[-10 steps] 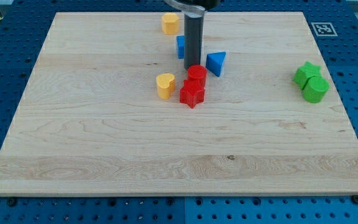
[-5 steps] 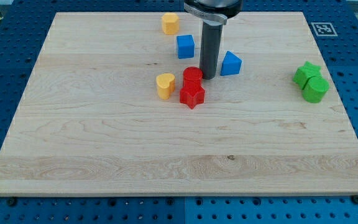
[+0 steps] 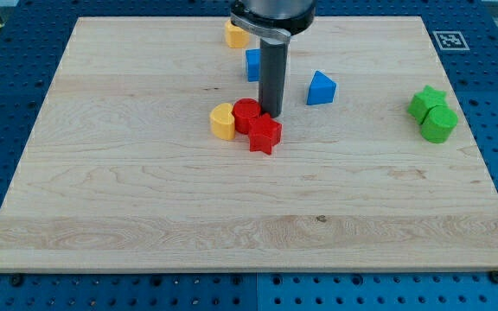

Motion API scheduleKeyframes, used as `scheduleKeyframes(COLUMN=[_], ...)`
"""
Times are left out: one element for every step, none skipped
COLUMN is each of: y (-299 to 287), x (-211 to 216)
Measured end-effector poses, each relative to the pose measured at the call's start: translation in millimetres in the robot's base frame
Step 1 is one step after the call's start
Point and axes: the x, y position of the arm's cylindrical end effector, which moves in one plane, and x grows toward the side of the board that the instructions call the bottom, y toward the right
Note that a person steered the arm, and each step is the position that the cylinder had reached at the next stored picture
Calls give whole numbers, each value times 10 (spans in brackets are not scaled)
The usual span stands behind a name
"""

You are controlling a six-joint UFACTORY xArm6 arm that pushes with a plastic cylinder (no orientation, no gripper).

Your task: Separate the yellow heart from the red blocks

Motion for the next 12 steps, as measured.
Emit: scheduleKeyframes(y=[-228, -613, -640, -483, -415, -412, -389, -389, -389, -408, -647, -939], x=[-333, -362, -265, -250, -159, -28, 19, 53, 208, 397, 505, 565])
